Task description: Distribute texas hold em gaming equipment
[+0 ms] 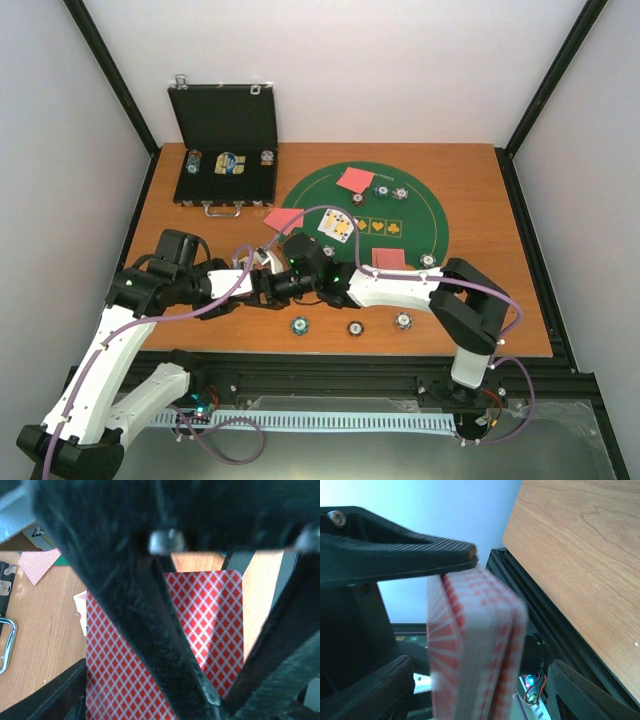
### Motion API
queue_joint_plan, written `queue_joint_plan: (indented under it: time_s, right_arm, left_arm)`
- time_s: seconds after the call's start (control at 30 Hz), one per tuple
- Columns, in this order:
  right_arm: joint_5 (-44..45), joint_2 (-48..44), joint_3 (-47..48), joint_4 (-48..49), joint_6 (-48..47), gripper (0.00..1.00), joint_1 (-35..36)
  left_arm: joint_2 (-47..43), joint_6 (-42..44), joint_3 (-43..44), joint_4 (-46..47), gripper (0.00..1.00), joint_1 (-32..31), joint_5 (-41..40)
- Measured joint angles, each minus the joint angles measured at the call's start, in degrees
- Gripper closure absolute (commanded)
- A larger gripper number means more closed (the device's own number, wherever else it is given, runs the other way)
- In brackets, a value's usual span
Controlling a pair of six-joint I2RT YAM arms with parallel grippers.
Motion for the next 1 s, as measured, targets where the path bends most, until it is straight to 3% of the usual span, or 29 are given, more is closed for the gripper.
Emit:
queue_joint_plan:
  time_s: [0.37,0.7,1.0]
  right_arm:
    - [-1.33,2.84,-1.07,5.95,2.99,0.40,-0.83]
    - [-1.42,-1.40,-6.99,8.74,3.30,0.50,-2.99]
    - [-1.11,-3.43,-8.39,8.66,2.93,0.71,-3.65]
  left_arm:
    - [-0.28,0.09,0.00,-0.02,0.63,0.00,-0.31]
    - [-0.31,0.09,0.00,-0.04,0.63,0.00,-0.02]
    - [-0.31,0.35,-0.02,-0.04,0.63,0.00,-0.44]
